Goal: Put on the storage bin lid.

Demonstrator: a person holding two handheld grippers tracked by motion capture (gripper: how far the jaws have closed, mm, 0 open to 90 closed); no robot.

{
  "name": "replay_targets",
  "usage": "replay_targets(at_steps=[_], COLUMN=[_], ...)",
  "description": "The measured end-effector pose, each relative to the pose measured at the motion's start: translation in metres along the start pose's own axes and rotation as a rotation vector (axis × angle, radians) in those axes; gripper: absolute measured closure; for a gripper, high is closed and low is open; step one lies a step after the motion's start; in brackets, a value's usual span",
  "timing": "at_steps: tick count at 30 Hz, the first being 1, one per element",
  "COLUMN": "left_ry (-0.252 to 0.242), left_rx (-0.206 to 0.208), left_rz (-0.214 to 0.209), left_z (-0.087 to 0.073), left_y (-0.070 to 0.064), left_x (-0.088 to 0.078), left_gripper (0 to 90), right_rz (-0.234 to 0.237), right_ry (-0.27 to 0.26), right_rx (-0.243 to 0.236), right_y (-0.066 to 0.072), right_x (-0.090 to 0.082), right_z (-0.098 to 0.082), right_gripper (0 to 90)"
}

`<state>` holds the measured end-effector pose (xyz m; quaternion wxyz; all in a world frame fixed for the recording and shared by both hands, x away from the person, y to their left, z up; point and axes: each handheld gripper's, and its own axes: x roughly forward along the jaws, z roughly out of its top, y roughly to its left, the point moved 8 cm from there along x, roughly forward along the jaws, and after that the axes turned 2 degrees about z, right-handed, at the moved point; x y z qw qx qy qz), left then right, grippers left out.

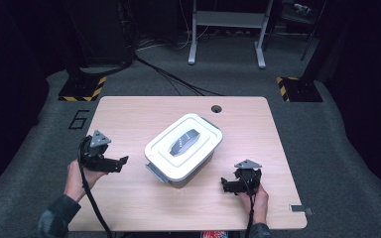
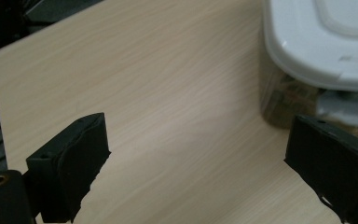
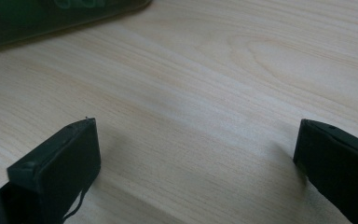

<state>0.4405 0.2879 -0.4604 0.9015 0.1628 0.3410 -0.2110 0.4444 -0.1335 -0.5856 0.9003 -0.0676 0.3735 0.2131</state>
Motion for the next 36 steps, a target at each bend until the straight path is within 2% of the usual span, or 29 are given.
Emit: replay_targets(at_steps=[8, 12, 13, 16, 17, 24, 27, 36], left_ry=[0.071, 0.100, 0.101, 0.102, 0.104, 0.076, 0.021, 0.013], left_rx=[-0.089, -0.113, -0.123, -0.140, -0.133, -0.155, -0.211, -0.213], left_rz=[0.020, 0.031, 0.038, 0.052, 0.057, 0.051, 0.035, 0.040], left_z=[-0.066, -0.087, -0.091, -0.100, -0.102, -0.113, -0.115, -0.116], left_y=[0.001, 0.003, 0.003, 0.005, 0.006, 0.007, 0.008, 0.008], left_x=[0.034, 0.045, 0.048, 0.054, 0.055, 0.064, 0.067, 0.067], left_gripper=[4.4, 3.8, 3.6, 2.4, 1.9, 1.4, 0.0, 0.0], right_rz=[-0.001, 0.000, 0.000, 0.000, 0.000, 0.000, -0.001, 0.004], right_ry=[-0.003, 0.001, -0.003, 0.000, 0.001, 0.000, -0.002, 0.000], right_rx=[-0.005, 0.002, -0.010, 0.000, 0.002, 0.002, -0.002, 0.000], right_y=[0.000, 0.000, -0.001, 0.000, 0.000, 0.000, 0.000, 0.000], right_x=[0.000, 0.000, 0.000, 0.000, 0.000, 0.000, 0.000, 0.000], right_z=[0.000, 0.000, 0.000, 0.000, 0.000, 0.000, 0.000, 0.000], right_gripper=[0.0, 0.0, 0.0, 0.0, 0.0, 0.0, 0.0, 0.0])
